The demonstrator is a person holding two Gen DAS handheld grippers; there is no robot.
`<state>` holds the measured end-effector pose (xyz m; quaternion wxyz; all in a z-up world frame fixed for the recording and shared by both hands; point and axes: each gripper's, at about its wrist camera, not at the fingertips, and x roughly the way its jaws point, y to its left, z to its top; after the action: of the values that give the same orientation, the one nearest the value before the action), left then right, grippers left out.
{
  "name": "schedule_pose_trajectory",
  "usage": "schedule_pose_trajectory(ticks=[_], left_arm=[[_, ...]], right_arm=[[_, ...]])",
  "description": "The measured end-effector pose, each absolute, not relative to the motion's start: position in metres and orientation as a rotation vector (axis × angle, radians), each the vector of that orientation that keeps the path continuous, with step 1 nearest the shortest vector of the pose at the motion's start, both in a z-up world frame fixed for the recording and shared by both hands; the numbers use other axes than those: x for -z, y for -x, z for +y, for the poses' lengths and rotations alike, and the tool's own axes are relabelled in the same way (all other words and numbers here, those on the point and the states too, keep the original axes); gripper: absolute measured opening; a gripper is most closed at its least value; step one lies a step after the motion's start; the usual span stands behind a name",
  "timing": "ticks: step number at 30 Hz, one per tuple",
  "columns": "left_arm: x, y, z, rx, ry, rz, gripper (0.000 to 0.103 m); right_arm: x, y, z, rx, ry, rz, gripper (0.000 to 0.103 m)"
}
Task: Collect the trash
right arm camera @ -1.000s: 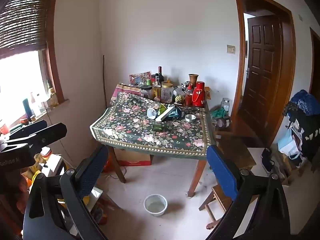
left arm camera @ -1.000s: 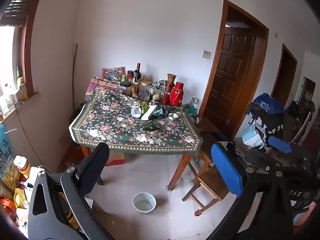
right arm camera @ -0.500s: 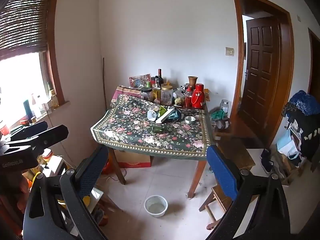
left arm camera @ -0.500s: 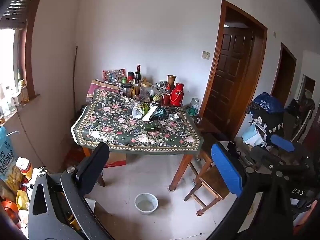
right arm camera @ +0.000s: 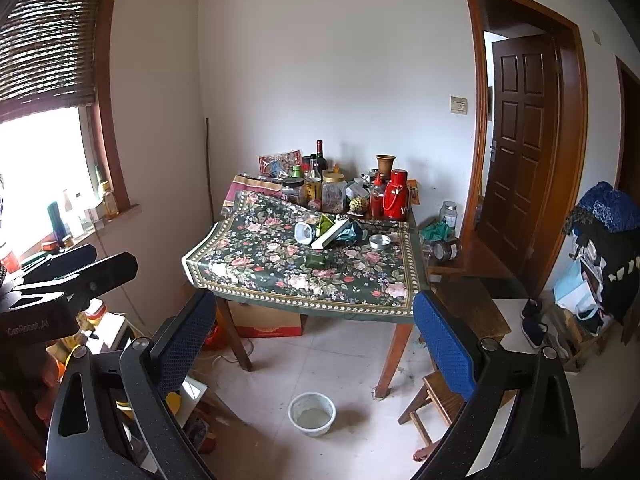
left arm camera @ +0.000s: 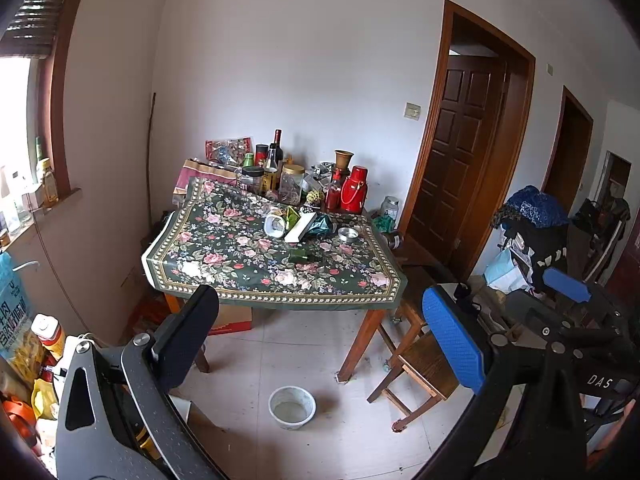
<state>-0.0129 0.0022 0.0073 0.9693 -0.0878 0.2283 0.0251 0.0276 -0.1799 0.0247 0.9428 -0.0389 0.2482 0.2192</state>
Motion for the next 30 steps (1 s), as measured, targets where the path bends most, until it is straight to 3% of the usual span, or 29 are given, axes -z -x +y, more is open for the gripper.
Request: schedule_pose_trajectory(ticks=[30], left_arm=[[-0.0042, 0.0070, -0.0004, -0.053, 0.169, 0.464, 0.103]], right_arm=[[-0.0254, -0.0338, -0.1809, -0.463, 0.074, 0.498, 0.098]])
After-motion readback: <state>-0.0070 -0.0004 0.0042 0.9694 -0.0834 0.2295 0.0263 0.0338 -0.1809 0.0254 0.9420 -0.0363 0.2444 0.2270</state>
